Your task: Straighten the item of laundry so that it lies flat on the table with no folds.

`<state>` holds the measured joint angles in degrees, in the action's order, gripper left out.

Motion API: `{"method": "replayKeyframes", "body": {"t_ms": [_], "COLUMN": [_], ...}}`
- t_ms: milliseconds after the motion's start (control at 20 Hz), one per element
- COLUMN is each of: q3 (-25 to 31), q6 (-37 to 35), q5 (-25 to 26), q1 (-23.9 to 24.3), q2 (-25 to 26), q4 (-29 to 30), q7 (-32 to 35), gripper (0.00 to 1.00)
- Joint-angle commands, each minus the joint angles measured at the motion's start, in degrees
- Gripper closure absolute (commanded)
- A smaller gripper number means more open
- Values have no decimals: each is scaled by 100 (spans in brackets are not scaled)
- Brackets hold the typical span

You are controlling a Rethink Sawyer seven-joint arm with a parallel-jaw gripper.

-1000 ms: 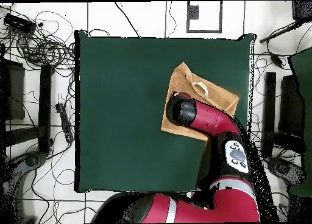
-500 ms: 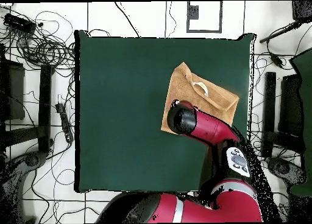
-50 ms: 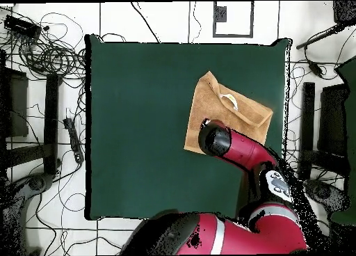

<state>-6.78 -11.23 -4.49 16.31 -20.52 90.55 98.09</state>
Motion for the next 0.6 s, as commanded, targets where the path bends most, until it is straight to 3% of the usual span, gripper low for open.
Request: {"method": "replayKeyframes", "body": {"t_ms": [50,600], "q3": [570,595], "q6": [175,-334], "q5": [187,161], "q1": [159,388], "q2": [488,680], "q4": [402,-259], "q7": [732,375], "gripper": [0,0]}}
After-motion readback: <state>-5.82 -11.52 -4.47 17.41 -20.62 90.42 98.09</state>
